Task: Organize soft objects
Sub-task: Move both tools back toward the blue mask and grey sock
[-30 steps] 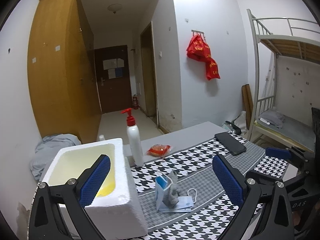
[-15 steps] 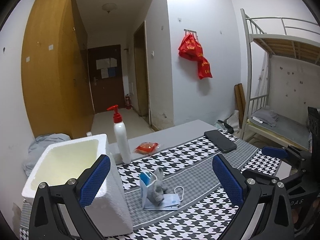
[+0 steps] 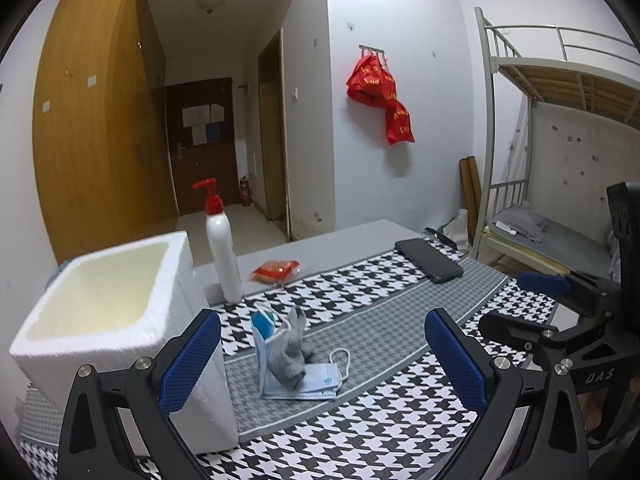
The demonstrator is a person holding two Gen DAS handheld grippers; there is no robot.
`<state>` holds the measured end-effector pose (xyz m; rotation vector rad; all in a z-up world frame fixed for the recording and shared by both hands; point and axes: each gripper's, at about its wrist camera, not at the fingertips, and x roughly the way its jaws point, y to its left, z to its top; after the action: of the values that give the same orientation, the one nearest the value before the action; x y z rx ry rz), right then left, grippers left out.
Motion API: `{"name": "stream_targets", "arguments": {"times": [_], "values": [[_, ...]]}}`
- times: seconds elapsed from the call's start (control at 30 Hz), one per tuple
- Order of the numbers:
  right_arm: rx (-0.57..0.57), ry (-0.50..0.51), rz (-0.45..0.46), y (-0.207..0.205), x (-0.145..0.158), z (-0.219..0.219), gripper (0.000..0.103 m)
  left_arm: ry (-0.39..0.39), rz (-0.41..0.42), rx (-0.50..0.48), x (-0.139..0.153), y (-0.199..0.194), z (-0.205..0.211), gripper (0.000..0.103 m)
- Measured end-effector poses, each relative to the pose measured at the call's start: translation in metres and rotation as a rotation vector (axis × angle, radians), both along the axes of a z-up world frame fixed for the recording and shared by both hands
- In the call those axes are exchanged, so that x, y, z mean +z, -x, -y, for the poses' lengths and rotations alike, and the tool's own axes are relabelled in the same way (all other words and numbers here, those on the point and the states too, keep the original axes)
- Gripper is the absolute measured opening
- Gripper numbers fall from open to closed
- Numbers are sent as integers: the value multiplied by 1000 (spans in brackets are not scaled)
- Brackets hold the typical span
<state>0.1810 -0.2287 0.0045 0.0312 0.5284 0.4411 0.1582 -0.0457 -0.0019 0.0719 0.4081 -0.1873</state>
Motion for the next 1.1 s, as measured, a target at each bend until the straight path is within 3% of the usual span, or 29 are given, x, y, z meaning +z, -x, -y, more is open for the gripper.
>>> {"name": "stream_targets", "arguments": {"times": [0.57,1.1], "values": [[30,46,-50,-19,-20,-10,101,20,-79,28,-39,-18,-11,102],[60,43,-79,-37,-28,-31,101,18,-74,76,-39,-32,-32,102]]}}
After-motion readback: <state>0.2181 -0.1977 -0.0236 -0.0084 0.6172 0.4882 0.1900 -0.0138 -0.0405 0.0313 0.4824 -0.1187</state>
